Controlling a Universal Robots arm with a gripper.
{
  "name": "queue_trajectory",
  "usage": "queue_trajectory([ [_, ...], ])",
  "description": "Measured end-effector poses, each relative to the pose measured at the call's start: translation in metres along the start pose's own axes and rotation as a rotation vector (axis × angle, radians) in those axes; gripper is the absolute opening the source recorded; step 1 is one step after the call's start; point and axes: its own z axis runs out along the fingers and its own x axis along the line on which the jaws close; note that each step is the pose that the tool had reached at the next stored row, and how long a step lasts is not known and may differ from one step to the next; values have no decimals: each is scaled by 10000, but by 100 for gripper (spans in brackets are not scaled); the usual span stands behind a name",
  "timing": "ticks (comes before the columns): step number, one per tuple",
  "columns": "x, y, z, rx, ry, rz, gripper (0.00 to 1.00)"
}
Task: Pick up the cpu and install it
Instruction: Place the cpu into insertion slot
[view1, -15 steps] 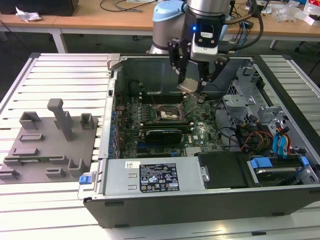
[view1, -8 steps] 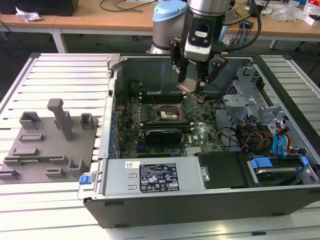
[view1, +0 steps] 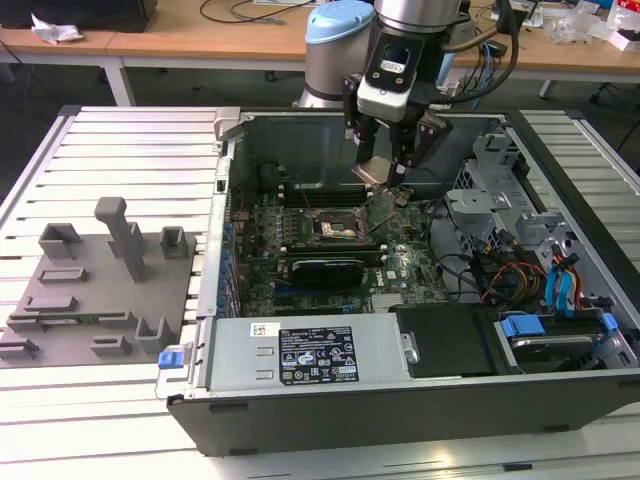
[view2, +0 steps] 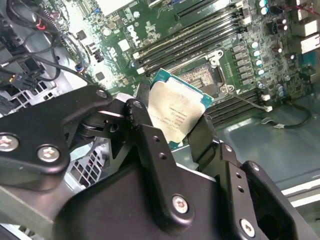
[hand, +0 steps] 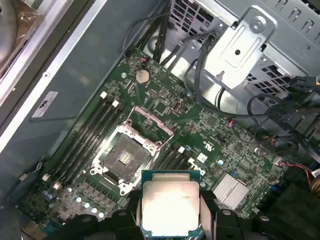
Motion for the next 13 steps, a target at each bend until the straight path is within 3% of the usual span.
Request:
queue_trajectory([
  [7,0,0,1,21,19,601,55],
  [13,0,0,4,49,52,1489,55],
])
